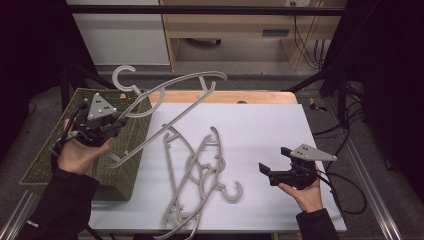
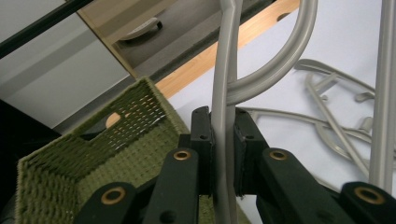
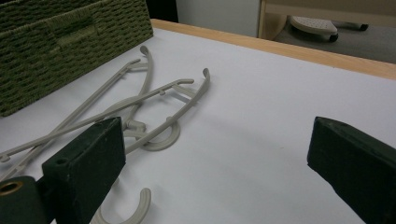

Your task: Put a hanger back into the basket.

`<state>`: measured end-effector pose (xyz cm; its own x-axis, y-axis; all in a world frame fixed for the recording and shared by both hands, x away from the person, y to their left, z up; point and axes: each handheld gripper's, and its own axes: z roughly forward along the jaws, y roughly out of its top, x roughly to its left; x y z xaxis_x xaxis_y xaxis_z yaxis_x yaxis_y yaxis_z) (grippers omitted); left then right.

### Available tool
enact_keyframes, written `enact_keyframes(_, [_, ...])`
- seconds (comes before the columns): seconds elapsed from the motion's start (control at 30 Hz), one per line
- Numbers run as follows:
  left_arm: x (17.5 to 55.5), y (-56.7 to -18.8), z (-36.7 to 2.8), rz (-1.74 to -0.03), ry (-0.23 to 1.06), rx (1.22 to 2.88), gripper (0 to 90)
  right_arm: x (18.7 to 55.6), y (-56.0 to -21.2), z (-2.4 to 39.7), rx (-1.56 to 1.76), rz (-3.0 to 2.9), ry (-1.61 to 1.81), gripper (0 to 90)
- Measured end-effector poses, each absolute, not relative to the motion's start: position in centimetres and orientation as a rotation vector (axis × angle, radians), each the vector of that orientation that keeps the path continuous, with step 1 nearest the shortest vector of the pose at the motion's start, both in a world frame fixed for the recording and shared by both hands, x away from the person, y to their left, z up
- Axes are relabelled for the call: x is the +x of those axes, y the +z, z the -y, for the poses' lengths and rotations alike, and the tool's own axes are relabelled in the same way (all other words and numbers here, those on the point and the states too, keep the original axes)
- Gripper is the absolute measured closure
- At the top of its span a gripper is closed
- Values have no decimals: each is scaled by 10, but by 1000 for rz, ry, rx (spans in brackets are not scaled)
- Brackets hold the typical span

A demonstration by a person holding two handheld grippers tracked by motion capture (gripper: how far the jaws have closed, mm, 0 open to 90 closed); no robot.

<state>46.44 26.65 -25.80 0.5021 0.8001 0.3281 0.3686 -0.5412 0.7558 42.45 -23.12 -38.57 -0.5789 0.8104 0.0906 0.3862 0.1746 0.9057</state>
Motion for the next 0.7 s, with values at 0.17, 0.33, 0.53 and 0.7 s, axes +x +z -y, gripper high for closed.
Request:
enact_keyframes(0.17, [470,-258,-284,-1001,927,2117,810,425,-387,230,1128,-2045,1375,45])
enact_keyframes(0.33, [476,-261,-302,-1044,951,2109,811,426,-388,229,1129,-2050,1369,42])
enact_keyframes(0.53, [482,-265,-319,-1085,973,2119,811,426,-388,229,1126,-2054,1372,43])
enact_keyframes(0.7, [486,-270,-334,-1122,984,2122,811,426,-388,229,1127,-2047,1377,43])
